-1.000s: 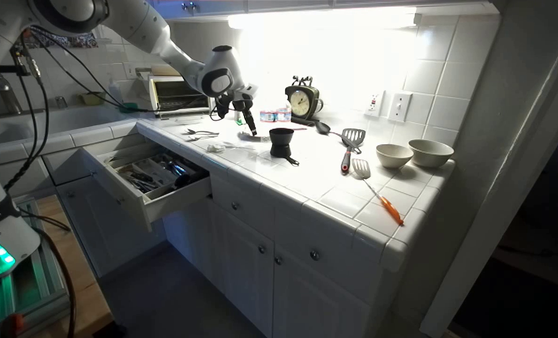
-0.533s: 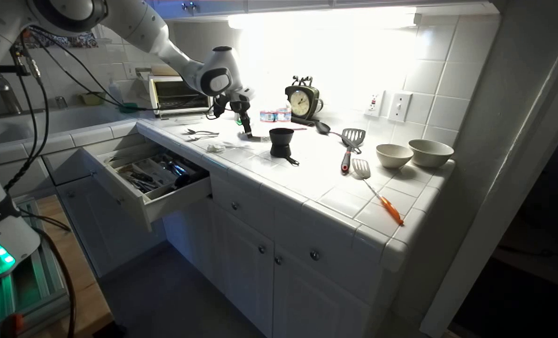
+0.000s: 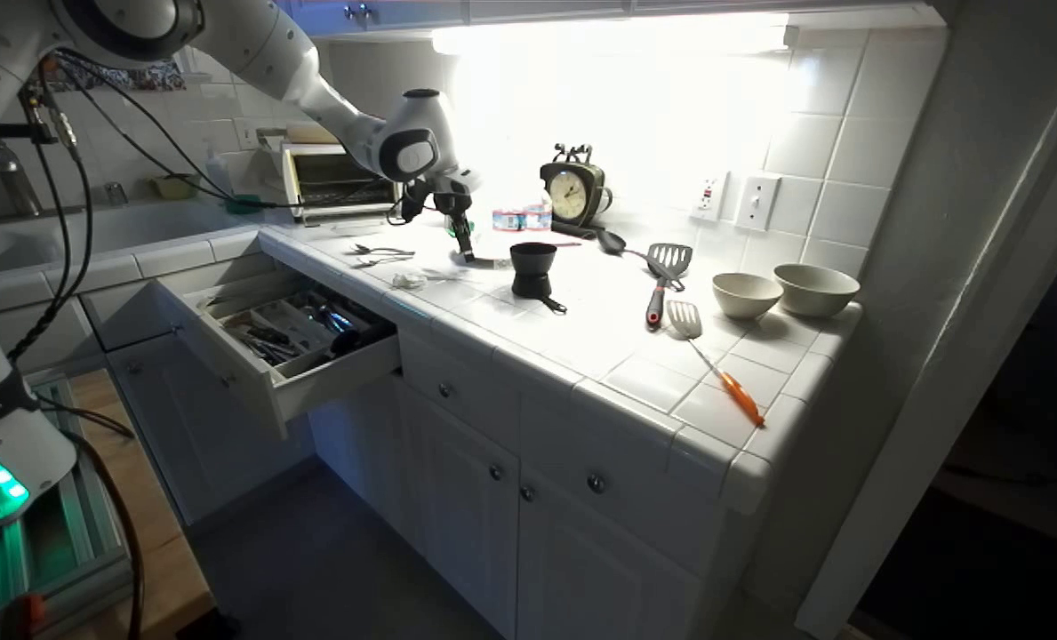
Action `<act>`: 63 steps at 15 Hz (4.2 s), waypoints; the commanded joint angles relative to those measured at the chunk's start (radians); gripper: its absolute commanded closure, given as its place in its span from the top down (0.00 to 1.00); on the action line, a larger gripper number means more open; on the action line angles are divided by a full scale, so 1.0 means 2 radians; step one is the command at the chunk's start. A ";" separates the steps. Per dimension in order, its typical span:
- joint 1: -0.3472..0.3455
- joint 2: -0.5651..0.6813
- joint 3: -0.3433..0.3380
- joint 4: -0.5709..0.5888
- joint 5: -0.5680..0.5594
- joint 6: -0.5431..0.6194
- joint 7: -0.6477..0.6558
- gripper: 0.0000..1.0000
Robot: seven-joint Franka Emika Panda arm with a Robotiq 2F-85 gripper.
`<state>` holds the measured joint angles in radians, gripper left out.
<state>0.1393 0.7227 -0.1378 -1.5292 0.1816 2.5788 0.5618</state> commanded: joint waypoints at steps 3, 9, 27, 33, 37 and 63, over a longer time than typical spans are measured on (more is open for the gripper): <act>0.003 -0.001 -0.004 0.013 -0.011 -0.014 0.027 0.02; 0.001 -0.001 -0.002 0.026 -0.009 -0.014 0.039 0.04; -0.050 -0.016 0.047 0.003 0.027 0.032 -0.024 0.04; -0.074 -0.028 0.072 -0.012 0.052 0.035 -0.060 0.04; -0.081 -0.044 0.083 -0.023 0.060 0.022 -0.073 0.04; -0.055 -0.009 0.114 0.016 -0.006 0.052 -0.281 1.00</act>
<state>0.0215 0.6476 0.0896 -1.5652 0.2161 2.6744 0.0448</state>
